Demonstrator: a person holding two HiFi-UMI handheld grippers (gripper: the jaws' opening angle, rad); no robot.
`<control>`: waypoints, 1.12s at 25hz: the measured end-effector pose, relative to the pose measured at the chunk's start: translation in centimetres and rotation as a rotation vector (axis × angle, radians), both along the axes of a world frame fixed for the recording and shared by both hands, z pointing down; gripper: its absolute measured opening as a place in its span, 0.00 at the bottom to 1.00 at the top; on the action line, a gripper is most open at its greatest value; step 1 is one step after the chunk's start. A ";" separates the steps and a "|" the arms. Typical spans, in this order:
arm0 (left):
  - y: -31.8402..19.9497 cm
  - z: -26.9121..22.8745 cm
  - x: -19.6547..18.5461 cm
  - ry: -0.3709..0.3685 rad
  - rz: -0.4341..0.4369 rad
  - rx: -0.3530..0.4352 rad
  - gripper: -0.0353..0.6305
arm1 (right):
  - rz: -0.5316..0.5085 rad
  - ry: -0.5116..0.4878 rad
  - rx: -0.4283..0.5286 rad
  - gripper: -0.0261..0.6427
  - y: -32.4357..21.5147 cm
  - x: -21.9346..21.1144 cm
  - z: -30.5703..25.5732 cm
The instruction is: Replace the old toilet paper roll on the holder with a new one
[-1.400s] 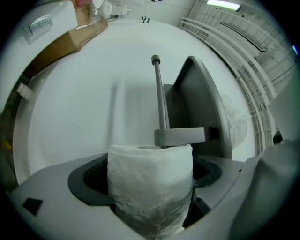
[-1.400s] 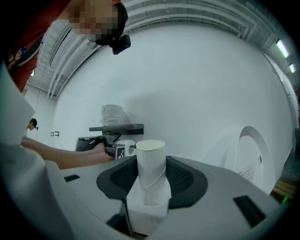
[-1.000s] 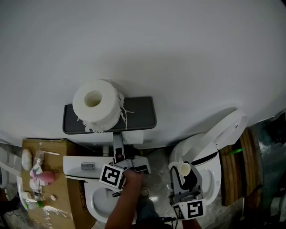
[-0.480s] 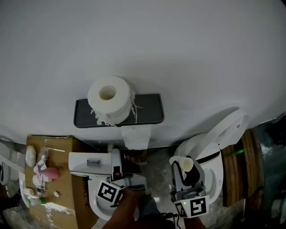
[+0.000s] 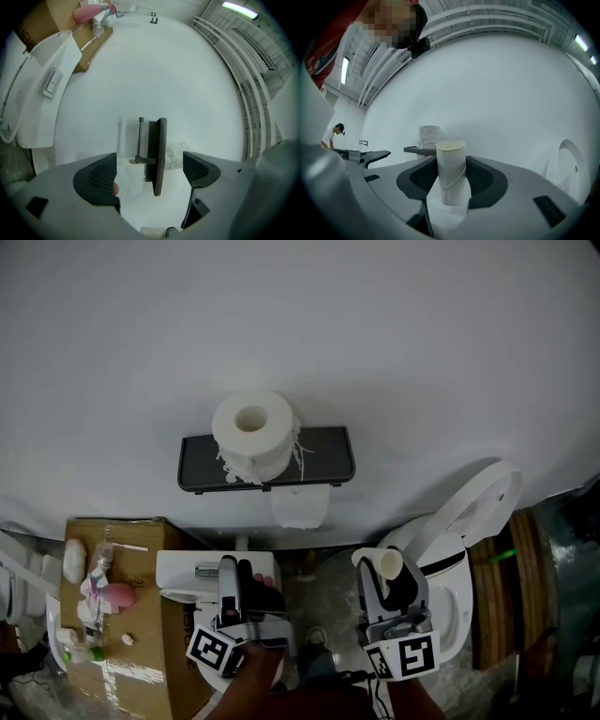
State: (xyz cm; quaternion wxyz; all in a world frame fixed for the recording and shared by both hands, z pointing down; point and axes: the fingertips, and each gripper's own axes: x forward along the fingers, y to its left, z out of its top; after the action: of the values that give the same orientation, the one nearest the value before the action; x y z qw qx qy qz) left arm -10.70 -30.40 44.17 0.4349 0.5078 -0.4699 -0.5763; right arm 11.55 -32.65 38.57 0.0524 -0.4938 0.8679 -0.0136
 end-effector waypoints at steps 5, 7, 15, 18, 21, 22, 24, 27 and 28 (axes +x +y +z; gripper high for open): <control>1.2 -1.4 -1.5 -0.019 -0.036 0.018 0.63 | -0.013 -0.010 0.014 0.32 0.6 -1.1 -0.8; 1.5 -1.6 -1.9 -0.041 -0.044 0.010 0.45 | -0.015 -0.011 0.016 0.32 0.8 -1.4 -1.0; 1.6 -6.0 -1.0 -0.841 -0.029 -0.098 0.08 | -0.021 -0.034 0.011 0.32 0.9 -2.3 -2.1; 1.4 -8.1 0.1 -1.304 -0.102 -0.136 0.08 | -0.021 -0.002 0.013 0.33 0.9 -2.9 -2.4; 1.1 -8.5 1.5 -1.550 -0.115 -0.136 0.08 | -0.023 0.023 0.005 0.33 0.8 -3.5 -2.4; 1.0 -8.5 2.0 -1.584 -0.104 -0.127 0.08 | -0.021 0.029 -0.002 0.33 0.7 -3.6 -2.4; 1.1 -8.6 2.9 -1.611 -0.090 -0.108 0.08 | -0.014 0.042 -0.014 0.33 0.6 -3.8 -2.2; 1.1 -8.7 3.4 -1.604 -0.074 -0.101 0.08 | -0.009 0.052 -0.020 0.33 0.4 -4.2 -2.0; 1.0 -8.7 3.5 -1.600 -0.073 -0.099 0.08 | -0.009 0.052 -0.022 0.33 0.4 -4.3 -2.0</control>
State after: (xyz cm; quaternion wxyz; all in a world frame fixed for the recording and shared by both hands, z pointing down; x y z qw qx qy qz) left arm -7.21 -29.36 35.45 -0.0308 0.7314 -0.6806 -0.0298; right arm 7.29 -32.23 36.59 0.0245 -0.4905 0.8710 -0.0105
